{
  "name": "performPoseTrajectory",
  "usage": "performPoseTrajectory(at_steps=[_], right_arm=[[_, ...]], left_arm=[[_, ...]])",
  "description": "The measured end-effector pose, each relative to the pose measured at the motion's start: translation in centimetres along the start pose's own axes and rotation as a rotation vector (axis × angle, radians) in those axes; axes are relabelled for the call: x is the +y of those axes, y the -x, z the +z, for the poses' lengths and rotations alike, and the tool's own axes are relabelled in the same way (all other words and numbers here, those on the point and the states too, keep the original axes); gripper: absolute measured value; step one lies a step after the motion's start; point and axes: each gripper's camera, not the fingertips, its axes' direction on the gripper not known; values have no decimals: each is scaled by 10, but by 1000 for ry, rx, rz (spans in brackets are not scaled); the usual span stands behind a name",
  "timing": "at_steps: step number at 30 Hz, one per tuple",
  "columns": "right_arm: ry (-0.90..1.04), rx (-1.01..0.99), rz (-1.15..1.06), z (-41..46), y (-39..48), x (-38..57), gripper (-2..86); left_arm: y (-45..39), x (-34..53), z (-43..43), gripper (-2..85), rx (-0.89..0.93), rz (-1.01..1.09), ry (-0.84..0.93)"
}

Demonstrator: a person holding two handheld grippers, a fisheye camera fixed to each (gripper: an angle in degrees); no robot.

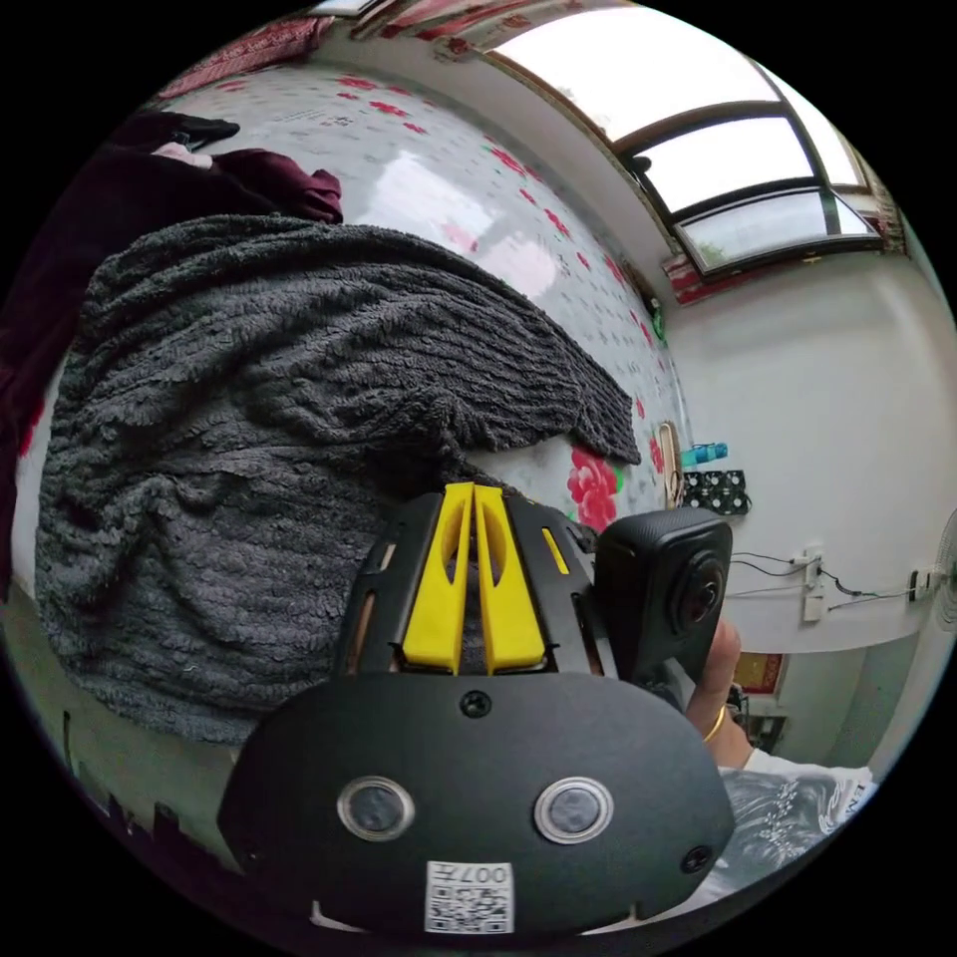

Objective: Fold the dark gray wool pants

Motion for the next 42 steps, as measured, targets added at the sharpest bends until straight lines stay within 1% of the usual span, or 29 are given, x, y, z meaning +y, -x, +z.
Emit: performPoseTrajectory(at_steps=[4,7,13,21,24,26,28,32,35,37,40,42], right_arm=[[3,19,27,3,-5,-1,-2],[25,-35,31,4,-9,-1,-2],[19,-67,54,4,-19,-2,-2],[46,-34,49,10,-29,-5,-2],[56,-53,52,11,-35,-7,-2],[43,-70,40,12,-39,-9,-2],[32,-115,32,11,-47,-11,-2],[0,-118,70,9,-59,-16,-1],[38,-206,12,13,-68,-19,-2],[167,-363,-55,18,-75,-24,-1],[301,-490,-93,26,-84,-30,0],[277,-489,-126,27,-88,-31,2]], left_arm=[[5,-9,-1,-10,8,-27,-10],[3,-14,-5,-10,-27,-18,-29],[1,-21,-12,-10,-64,-16,-56],[5,-23,-15,-10,-129,-36,-54],[8,-23,-15,-10,-111,-39,-51],[12,-23,-13,-10,-46,-53,-35],[10,-23,-14,-10,-36,-39,-33],[6,-22,-17,-10,-18,6,-44],[3,-18,-16,-10,0,27,-36],[0,-16,-15,-10,13,47,-33],[-7,-13,-12,-10,14,86,-15],[-9,-9,-7,-10,27,106,3]])
